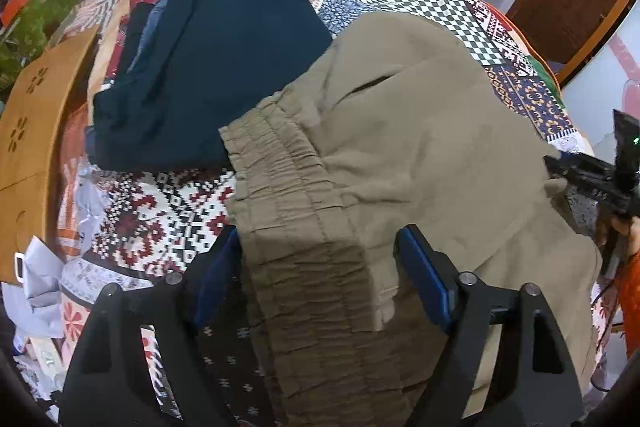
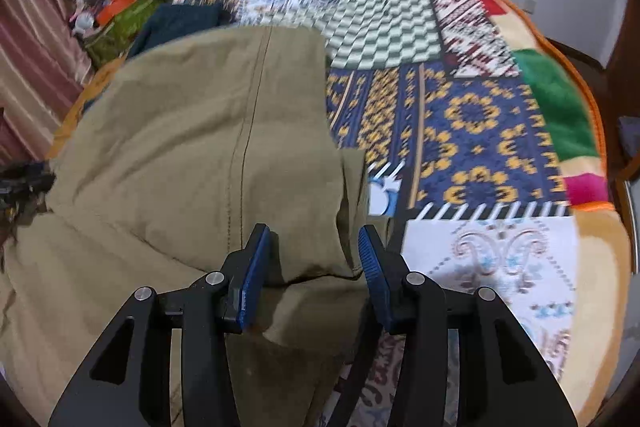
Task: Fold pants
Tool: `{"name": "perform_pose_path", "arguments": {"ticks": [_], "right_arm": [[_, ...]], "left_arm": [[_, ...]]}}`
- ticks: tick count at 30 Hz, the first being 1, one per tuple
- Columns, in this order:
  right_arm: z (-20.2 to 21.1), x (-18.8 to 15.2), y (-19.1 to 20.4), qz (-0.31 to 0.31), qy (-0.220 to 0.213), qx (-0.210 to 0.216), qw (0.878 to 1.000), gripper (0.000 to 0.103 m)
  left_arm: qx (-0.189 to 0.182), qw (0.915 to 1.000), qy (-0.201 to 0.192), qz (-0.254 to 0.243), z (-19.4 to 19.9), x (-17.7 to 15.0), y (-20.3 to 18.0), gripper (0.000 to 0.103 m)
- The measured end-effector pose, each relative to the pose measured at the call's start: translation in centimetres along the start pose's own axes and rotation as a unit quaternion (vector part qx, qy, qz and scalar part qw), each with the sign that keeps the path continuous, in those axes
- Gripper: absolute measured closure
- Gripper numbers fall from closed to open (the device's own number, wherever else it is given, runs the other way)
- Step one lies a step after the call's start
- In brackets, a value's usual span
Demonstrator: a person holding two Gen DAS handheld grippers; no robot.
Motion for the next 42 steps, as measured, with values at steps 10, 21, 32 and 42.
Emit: {"name": "perform_pose_path", "arguments": {"ticks": [10,21,32,42], "right_arm": [[-0.1,-0.7,1.2,0.039,0.001,-0.031,0.999,0.090],[0.4,-1.8,1.5,0.027,-0.006,-0.067,0.997,0.091],[2.5,-1.9,1.7,0.010,0.004,-0.075,0.997,0.084],[7.1,0.7,2.4,0.010,-0.075,-0.045,0.996,0.066]], "left_arm": [[0.052,0.9974,-0.028,-0.040,0.8,-0.1,-0.8,0.059],[0.076,0.9958,-0.047,-0.018,0.4,-0.3,0.3,0.054],[0.071,0.9935,-0.082,-0.034,3.7,0.2,0.7,0.048],[0.077,0.9936,-0.081,0.016,3.6,4.2,4.1,0.038]]}}
Point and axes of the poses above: each gripper's, at about its wrist camera, not at the fingertips, and z roughly against the way its jaws point, y to its left, x to its top, the point moved 2 cm from there along -z, roughly the way its jaws point, and after that the axes turned 5 degrees about z, right-handed, at the moved point
